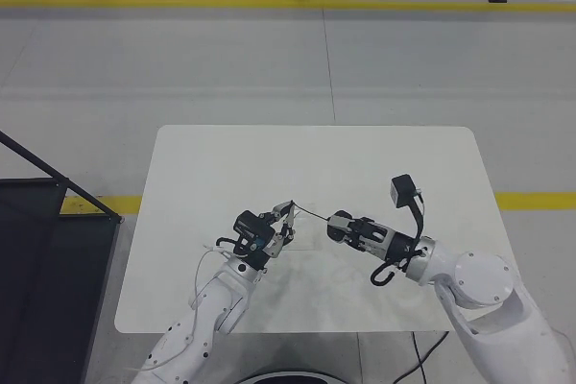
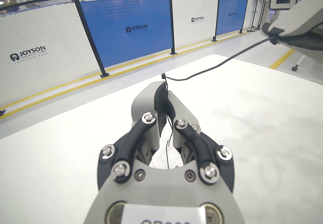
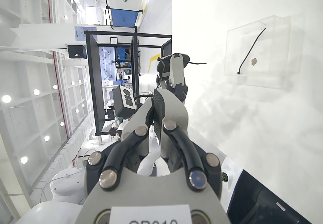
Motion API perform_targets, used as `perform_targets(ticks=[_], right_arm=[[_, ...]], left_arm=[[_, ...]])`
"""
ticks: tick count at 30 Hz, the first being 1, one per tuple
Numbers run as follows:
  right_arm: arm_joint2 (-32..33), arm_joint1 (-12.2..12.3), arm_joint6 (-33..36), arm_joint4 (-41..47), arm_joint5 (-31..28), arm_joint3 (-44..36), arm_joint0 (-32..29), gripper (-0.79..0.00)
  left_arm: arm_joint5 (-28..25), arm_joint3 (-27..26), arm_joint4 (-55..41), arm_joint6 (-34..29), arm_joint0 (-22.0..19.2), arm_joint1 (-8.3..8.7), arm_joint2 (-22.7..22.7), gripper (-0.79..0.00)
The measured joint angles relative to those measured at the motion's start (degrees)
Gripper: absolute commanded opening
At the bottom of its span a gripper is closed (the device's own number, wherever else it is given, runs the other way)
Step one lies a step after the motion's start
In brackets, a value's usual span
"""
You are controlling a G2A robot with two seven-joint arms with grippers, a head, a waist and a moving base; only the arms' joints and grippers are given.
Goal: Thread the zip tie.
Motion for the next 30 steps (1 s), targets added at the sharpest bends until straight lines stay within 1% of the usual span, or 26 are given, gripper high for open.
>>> perform_targets(ticks=[9, 13, 24, 30], right_arm=[[0.5, 0.1, 4.3, 1.0, -1.1, 1.3, 0.7, -0.785], [0.5, 0.1, 4.9, 0.6, -0.8, 1.6, 1.0, -0.785], [-2.0, 0.0, 5.3, -3.3, 6.4, 3.3, 4.4, -0.785], [-2.5, -0.1, 5.3, -2.9, 7.7, 4.5, 5.6, -0.785]], left_arm=[[0.0, 0.0, 0.0, 0.0, 0.0, 0.00, 0.0, -0.785], [0.0, 0.0, 0.0, 0.0, 0.0, 0.00, 0.0, -0.785], [0.0, 0.0, 0.0, 0.0, 0.0, 0.00, 0.0, -0.785], [0.0, 0.0, 0.0, 0.0, 0.0, 0.00, 0.0, -0.785]])
